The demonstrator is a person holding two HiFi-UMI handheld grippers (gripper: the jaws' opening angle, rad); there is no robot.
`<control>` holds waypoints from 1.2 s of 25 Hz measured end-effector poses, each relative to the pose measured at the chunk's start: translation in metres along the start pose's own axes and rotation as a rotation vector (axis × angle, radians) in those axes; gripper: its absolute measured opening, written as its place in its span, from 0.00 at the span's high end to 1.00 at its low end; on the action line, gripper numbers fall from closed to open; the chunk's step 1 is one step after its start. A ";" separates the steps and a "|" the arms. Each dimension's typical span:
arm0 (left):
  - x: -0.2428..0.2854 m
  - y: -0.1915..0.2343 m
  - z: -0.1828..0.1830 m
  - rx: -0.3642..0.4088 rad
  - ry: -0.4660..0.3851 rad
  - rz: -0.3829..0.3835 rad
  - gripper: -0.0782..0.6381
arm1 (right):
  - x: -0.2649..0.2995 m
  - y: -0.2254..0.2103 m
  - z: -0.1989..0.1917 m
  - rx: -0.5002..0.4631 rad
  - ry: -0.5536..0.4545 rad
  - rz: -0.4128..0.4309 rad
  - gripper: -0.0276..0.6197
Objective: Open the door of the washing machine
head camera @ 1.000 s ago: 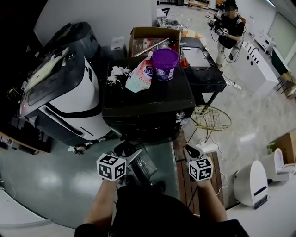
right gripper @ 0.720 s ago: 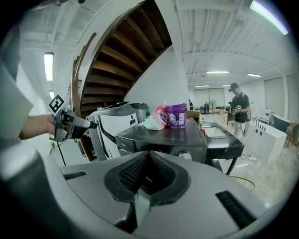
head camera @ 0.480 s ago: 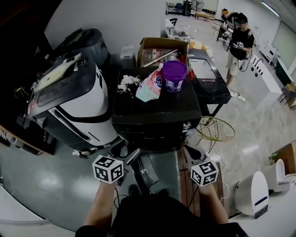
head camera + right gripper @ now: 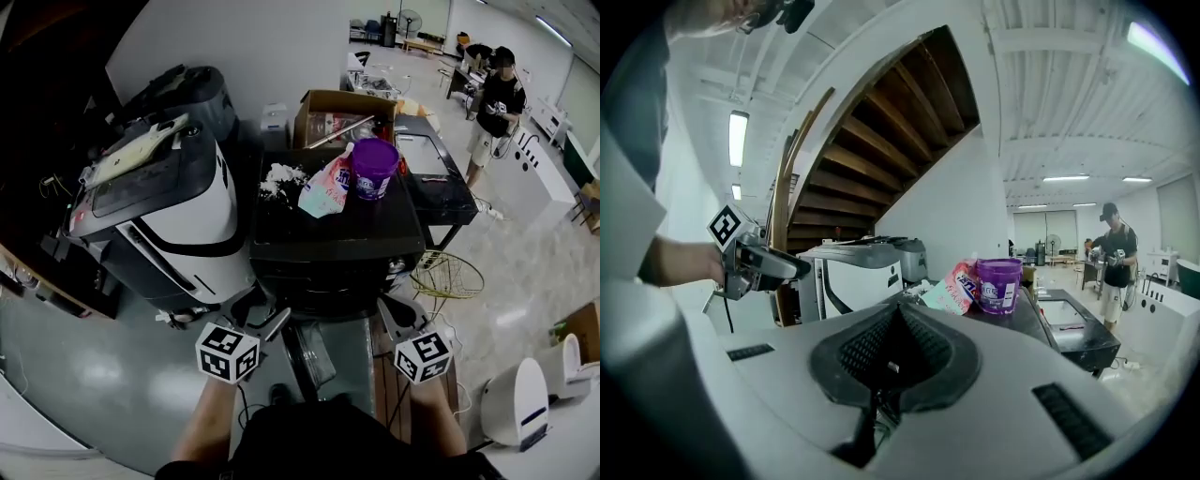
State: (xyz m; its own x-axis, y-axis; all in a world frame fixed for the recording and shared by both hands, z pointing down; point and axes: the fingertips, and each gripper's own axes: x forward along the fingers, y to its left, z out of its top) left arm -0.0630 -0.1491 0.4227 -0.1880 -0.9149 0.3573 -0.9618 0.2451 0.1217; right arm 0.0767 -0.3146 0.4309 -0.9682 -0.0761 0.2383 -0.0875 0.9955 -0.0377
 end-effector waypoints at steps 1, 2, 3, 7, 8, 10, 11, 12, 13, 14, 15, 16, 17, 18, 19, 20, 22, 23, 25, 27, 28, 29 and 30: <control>-0.003 0.004 0.001 0.000 -0.008 0.005 0.42 | 0.000 0.001 0.004 -0.001 -0.008 -0.005 0.93; -0.005 0.008 0.003 0.001 -0.017 0.010 0.43 | 0.000 0.002 0.007 -0.003 -0.016 -0.009 0.93; -0.008 0.012 0.005 0.003 -0.027 0.016 0.43 | 0.000 0.004 0.012 -0.008 -0.025 -0.012 0.93; -0.014 0.026 0.015 0.012 -0.072 0.036 0.47 | -0.001 0.009 0.028 -0.026 -0.051 -0.013 0.93; -0.015 0.028 0.019 0.014 -0.084 0.038 0.49 | -0.001 0.009 0.030 -0.022 -0.054 -0.017 0.93; -0.016 0.034 0.025 0.016 -0.106 0.039 0.53 | 0.000 0.008 0.033 -0.009 -0.057 -0.027 0.93; -0.016 0.036 0.029 0.017 -0.115 0.038 0.54 | 0.001 0.007 0.034 -0.005 -0.057 -0.033 0.93; -0.016 0.039 0.031 0.018 -0.123 0.036 0.55 | 0.002 0.007 0.034 -0.005 -0.056 -0.039 0.93; -0.016 0.041 0.033 0.019 -0.129 0.035 0.55 | 0.002 0.007 0.035 -0.008 -0.056 -0.043 0.93; -0.016 0.042 0.035 0.018 -0.133 0.034 0.55 | 0.002 0.007 0.035 -0.013 -0.056 -0.046 0.93; -0.016 0.044 0.035 0.016 -0.136 0.034 0.55 | 0.003 0.007 0.036 -0.016 -0.057 -0.047 0.93; -0.016 0.046 0.036 0.014 -0.137 0.035 0.55 | 0.003 0.008 0.037 -0.015 -0.059 -0.047 0.93; -0.016 0.047 0.036 0.013 -0.138 0.035 0.55 | 0.003 0.008 0.038 -0.014 -0.061 -0.046 0.93; -0.016 0.048 0.037 0.013 -0.139 0.034 0.55 | 0.003 0.009 0.039 -0.014 -0.062 -0.044 0.93; -0.016 0.049 0.038 0.015 -0.142 0.034 0.55 | 0.004 0.010 0.040 -0.016 -0.064 -0.043 0.93; -0.016 0.050 0.040 0.017 -0.145 0.033 0.55 | 0.004 0.010 0.040 -0.018 -0.065 -0.043 0.93; -0.015 0.050 0.041 0.017 -0.147 0.031 0.55 | 0.005 0.009 0.042 -0.017 -0.069 -0.044 0.93; -0.014 0.050 0.041 0.017 -0.146 0.030 0.55 | 0.005 0.008 0.042 -0.015 -0.071 -0.044 0.93; -0.013 0.049 0.041 0.019 -0.145 0.027 0.55 | 0.005 0.008 0.040 -0.011 -0.071 -0.042 0.93; -0.012 0.047 0.039 0.015 -0.144 0.024 0.55 | 0.005 0.008 0.039 -0.008 -0.067 -0.040 0.93; -0.012 0.047 0.039 0.013 -0.143 0.024 0.55 | 0.005 0.008 0.038 -0.007 -0.065 -0.039 0.93; -0.011 0.047 0.039 0.011 -0.141 0.024 0.55 | 0.005 0.008 0.038 -0.006 -0.064 -0.038 0.93; -0.011 0.047 0.038 0.009 -0.140 0.024 0.55 | 0.005 0.009 0.038 -0.006 -0.063 -0.037 0.93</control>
